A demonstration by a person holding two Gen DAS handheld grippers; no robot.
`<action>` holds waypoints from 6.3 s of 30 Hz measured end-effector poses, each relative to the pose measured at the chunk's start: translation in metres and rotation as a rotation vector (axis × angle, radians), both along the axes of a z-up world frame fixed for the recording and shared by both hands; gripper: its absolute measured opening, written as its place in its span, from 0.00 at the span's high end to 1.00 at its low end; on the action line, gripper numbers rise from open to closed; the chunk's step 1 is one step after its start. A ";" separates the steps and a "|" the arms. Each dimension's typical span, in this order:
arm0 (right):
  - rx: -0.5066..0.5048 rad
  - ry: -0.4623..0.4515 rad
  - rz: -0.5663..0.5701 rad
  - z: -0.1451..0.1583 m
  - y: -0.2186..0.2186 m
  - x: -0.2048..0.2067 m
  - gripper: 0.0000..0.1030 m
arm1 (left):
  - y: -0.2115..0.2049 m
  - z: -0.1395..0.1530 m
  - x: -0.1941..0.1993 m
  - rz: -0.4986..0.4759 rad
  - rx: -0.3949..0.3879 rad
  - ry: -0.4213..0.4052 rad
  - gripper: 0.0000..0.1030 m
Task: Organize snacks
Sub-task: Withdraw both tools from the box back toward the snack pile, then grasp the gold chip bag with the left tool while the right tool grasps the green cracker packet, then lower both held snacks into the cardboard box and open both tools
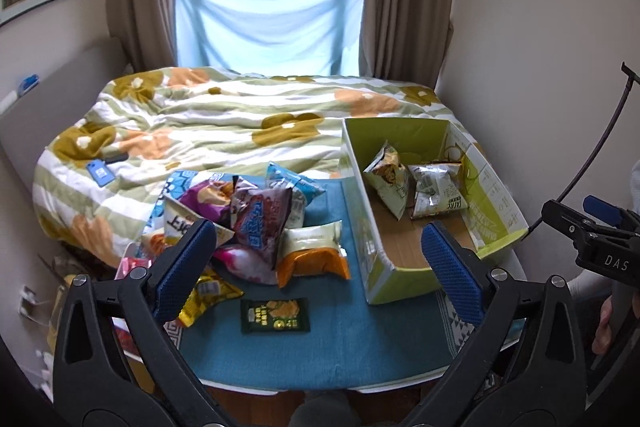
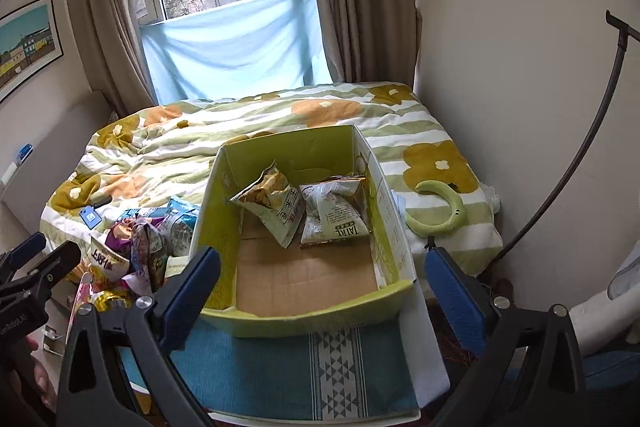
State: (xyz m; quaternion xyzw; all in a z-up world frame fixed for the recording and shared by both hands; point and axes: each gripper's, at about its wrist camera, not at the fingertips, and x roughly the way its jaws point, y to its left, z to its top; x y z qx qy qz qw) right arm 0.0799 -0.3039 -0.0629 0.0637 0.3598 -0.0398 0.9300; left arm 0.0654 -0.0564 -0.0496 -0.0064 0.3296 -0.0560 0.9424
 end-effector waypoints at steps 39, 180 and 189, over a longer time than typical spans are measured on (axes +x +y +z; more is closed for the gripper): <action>0.032 0.167 0.045 -0.106 0.235 0.026 0.01 | 0.161 -0.154 0.081 -0.424 0.212 0.212 0.04; 0.146 0.148 0.092 -0.050 -0.036 0.087 0.45 | -0.114 -0.078 0.164 -0.311 0.067 0.310 0.00; 0.161 0.214 0.117 -0.070 -0.026 0.110 0.45 | -0.078 -0.069 0.156 -0.263 0.010 0.287 0.00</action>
